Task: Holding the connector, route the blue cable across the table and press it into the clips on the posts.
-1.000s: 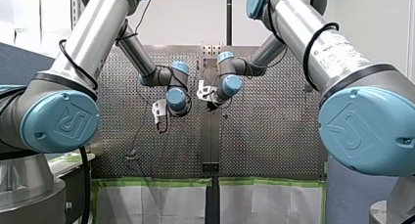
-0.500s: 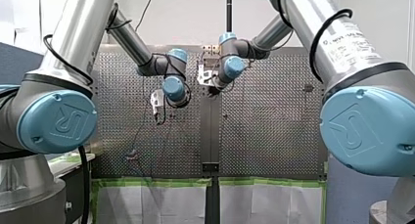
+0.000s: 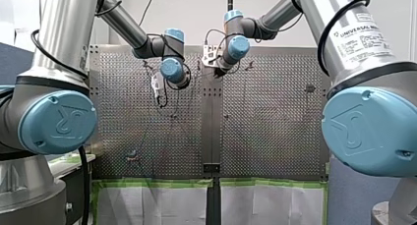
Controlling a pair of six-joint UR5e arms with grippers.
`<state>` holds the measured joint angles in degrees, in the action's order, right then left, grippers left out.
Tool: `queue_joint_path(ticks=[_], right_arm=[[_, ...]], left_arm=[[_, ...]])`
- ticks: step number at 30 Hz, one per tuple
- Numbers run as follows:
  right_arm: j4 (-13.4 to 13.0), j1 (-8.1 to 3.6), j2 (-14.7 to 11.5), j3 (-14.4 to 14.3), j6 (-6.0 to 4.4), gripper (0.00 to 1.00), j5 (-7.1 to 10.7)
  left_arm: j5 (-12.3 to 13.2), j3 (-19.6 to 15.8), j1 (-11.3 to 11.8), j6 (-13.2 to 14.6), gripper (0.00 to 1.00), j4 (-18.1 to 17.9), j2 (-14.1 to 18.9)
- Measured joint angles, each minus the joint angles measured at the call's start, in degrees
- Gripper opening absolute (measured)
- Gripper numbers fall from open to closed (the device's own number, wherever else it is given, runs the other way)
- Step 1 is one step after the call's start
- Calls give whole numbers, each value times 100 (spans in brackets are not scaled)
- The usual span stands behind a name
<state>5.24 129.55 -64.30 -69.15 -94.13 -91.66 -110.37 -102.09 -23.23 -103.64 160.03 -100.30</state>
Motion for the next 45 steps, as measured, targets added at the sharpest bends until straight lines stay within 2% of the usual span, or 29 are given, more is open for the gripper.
queue_joint_path(ticks=[7, 13, 19, 21, 26, 34, 39, 45], right_arm=[[20, -15, -349, -118, 66, 0, -29], [-1, -43, -654, -164, 83, 0, -37], [-21, -64, -970, -167, 96, 0, -26], [-29, -67, -1004, -170, 97, 0, -22], [-40, -73, -895, -169, 112, 0, -14], [-45, -75, -537, -173, 142, 0, -22], [-62, -110, -464, -174, 133, 0, -22], [-80, -188, -424, -172, 116, 0, -5]], left_arm=[[181, 265, 54, -82, 0, 103, 410], [210, 337, 155, -107, 0, 177, 669], [315, 345, 207, -118, 0, 82, 569], [381, 347, 221, -124, 0, 41, 505], [558, 357, 267, -141, 0, -118, 329], [696, 396, 406, -219, 0, -286, 281], [819, 504, 479, -259, 0, -278, 202], [880, 710, 515, -270, 0, -255, -50]])
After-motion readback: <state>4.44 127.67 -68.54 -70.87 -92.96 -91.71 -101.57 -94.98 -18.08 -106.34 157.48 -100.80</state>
